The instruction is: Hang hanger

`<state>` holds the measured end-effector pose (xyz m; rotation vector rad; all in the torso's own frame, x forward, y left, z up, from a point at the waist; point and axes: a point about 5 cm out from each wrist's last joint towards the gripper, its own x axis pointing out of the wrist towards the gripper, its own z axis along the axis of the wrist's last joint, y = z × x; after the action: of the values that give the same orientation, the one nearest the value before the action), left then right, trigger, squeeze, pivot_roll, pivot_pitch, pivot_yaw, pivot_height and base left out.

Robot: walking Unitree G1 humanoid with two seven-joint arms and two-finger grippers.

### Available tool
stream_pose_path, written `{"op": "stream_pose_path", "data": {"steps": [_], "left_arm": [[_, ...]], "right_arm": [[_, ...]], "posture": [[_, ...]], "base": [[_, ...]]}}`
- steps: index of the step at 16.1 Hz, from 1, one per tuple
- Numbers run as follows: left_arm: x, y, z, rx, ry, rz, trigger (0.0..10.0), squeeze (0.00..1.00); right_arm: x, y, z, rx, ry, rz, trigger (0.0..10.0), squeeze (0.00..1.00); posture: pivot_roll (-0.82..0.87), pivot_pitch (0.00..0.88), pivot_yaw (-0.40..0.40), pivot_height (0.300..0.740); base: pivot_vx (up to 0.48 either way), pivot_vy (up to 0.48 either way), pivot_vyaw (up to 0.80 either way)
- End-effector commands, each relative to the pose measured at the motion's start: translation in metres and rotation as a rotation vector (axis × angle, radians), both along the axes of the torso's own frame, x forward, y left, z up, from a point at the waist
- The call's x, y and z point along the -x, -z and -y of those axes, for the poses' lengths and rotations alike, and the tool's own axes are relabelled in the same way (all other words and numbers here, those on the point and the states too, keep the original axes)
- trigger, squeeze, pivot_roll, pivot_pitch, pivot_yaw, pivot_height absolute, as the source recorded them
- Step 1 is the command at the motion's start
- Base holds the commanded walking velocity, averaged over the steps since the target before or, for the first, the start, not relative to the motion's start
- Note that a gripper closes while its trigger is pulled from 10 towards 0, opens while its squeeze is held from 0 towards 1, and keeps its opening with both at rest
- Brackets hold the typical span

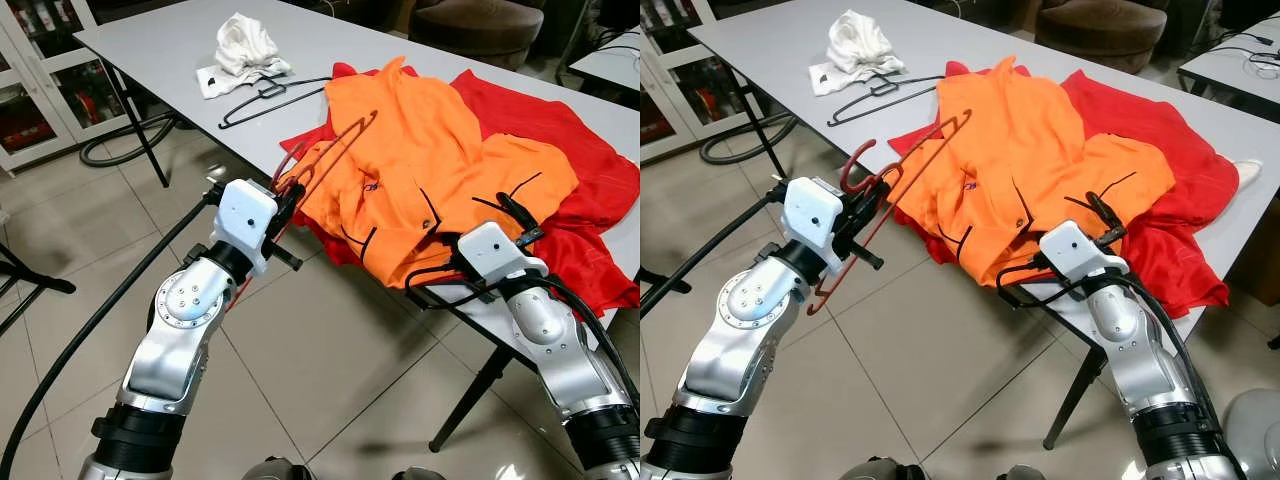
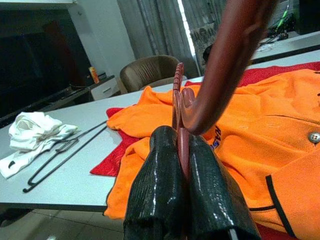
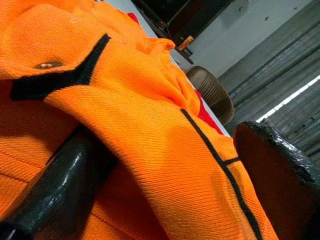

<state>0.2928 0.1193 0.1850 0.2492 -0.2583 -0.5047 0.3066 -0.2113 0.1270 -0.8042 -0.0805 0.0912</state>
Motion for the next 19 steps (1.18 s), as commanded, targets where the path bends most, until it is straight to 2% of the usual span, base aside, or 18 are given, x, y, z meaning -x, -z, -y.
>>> {"op": "stream_pose_path", "data": {"steps": [1, 5, 9, 10, 11, 16, 19], "left_arm": [[0.002, -0.005, -0.005, -0.002, -0.023, 0.019, 10.0, 0.0], [0.005, -0.004, -0.007, -0.002, -0.029, 0.013, 10.0, 0.0], [0.01, 0.0, -0.007, -0.001, -0.025, -0.005, 10.0, 0.0], [0.01, 0.0, -0.006, -0.001, -0.02, -0.012, 10.0, 0.0], [0.01, 0.001, -0.005, -0.001, -0.012, -0.018, 10.0, 0.0], [0.01, 0.001, -0.004, -0.004, -0.006, -0.022, 10.0, 0.0], [0.012, 0.001, -0.006, -0.004, -0.015, -0.025, 10.0, 0.0]], "right_arm": [[0.001, -0.003, 0.001, -0.019, 0.008, 0.019, 10.0, 0.0], [0.009, -0.006, 0.012, -0.058, 0.049, 0.032, 10.0, 0.0], [0.027, -0.007, 0.023, -0.08, 0.1, 0.044, 10.0, 0.0], [0.032, -0.007, 0.034, -0.136, 0.161, 0.051, 10.0, 0.0], [0.034, -0.006, 0.037, -0.17, 0.181, 0.047, 10.0, 0.0], [0.031, -0.009, 0.027, -0.189, 0.147, 0.052, 10.0, 0.0], [0.029, -0.01, 0.018, -0.178, 0.084, 0.05, 10.0, 0.0]], "posture": [[-0.06, 0.049, 0.107, 0.74], [-0.06, 0.048, 0.107, 0.74], [-0.07, 0.054, 0.12, 0.74], [-0.08, 0.061, 0.133, 0.74], [-0.08, 0.064, 0.138, 0.74], [-0.08, 0.071, 0.139, 0.74], [-0.07, 0.075, 0.129, 0.74]], "base": [[0.0, 0.0, 0.0], [0.0, 0.0, 0.0], [0.0, 0.0, 0.0], [0.0, 0.0, 0.0], [0.0, 0.0, 0.0], [0.0, 0.0, 0.0], [0.0, 0.0, 0.0]]}}
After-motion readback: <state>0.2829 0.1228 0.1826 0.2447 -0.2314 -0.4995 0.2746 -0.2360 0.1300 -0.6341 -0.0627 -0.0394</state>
